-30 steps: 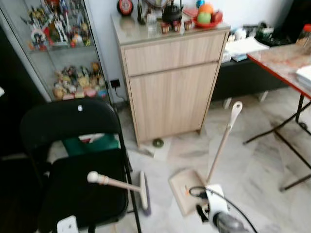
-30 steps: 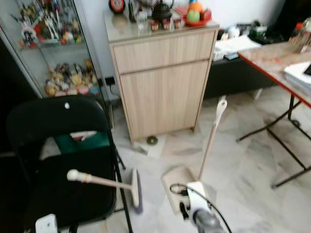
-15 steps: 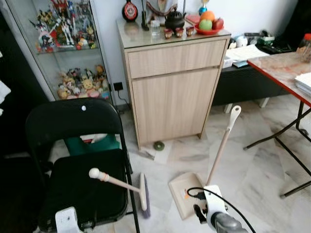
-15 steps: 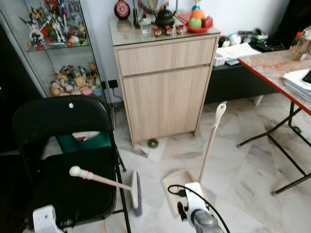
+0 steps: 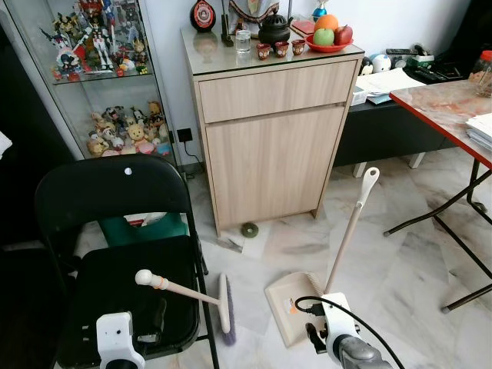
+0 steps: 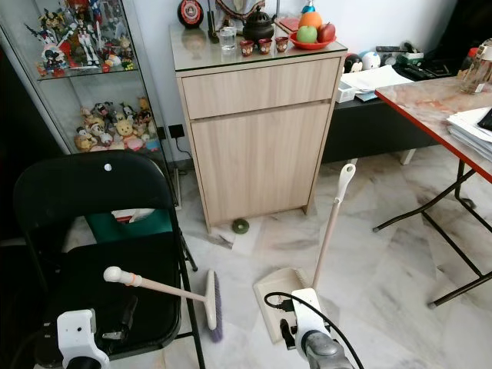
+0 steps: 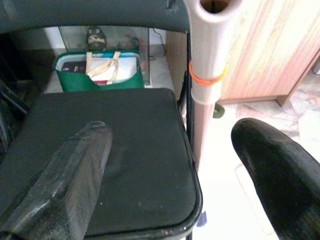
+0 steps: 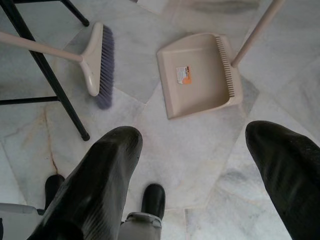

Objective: Sweep floor

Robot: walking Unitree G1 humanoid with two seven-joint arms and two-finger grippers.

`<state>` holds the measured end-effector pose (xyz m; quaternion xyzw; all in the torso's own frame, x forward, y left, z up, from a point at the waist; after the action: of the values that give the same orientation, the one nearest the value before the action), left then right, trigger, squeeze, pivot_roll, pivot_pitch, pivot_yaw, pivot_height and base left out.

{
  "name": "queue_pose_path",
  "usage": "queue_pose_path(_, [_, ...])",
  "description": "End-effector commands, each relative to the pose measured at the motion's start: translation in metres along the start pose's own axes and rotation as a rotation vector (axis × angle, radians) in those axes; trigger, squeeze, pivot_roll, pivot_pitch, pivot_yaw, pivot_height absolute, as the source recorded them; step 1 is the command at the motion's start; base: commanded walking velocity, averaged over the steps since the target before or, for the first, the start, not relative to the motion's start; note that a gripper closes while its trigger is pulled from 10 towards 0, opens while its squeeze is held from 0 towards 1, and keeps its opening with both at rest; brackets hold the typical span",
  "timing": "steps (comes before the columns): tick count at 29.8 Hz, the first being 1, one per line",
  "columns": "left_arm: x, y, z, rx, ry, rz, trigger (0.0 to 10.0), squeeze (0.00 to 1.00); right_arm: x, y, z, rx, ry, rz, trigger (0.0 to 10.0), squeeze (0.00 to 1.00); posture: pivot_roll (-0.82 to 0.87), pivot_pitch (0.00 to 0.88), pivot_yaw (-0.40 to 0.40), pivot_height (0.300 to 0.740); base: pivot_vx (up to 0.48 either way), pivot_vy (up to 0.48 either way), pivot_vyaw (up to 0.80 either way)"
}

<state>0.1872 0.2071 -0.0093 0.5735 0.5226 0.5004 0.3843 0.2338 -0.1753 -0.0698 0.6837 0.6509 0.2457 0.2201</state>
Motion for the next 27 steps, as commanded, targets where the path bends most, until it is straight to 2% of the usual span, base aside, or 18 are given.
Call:
queue_pose_path(1, [0.0,0.005,0.001,-0.003,-0.006,0.012,10.0,1.0,0.002,0.004,0.001,-0.007,0.002,-0.001,10.0,0.0,-0.21,0.004,0.043,0.74,0.0,0.0,0.0])
queue_pose_path(4, [0.0,0.009,0.003,-0.01,-0.01,0.006,10.0,1.0,0.002,0.004,0.001,-0.007,0.003,-0.003,10.0,0.0,-0.22,0.005,0.044,0.74,0.0,0.0,0.0])
queue_pose_path(9, [-0.003,0.014,0.01,-0.009,-0.017,-0.06,10.0,1.0,0.001,0.004,0.001,-0.007,-0.001,0.0,10.0,0.0,-0.23,0.007,0.051,0.74,0.0,0.0,0.0])
queue_pose_path(10, [-0.004,0.014,0.012,-0.007,-0.024,-0.065,10.0,0.0,0.001,0.004,0.001,-0.007,-0.003,0.002,10.0,0.0,-0.23,0.007,0.055,0.74,0.0,0.0,0.0])
queue_pose_path(27, [-0.009,0.007,0.021,0.036,-0.053,-0.094,10.0,0.0,-0.006,-0.002,-0.001,0.001,-0.023,0.016,10.0,0.0,-0.25,0.007,0.058,0.74,0.0,0.0,0.0])
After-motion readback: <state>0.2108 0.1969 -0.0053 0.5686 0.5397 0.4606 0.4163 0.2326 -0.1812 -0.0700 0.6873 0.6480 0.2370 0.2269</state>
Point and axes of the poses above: a point about 5 cm out from each wrist's last joint towards the gripper, its own z axis pointing out of the wrist towards the gripper, its own y axis along the axis of the wrist's last joint, x = y × z, the point moved 1 cm from there along z, pointing out of the wrist towards the gripper, and after that the axes turned 12 degrees about z, right-handed, at the moved point
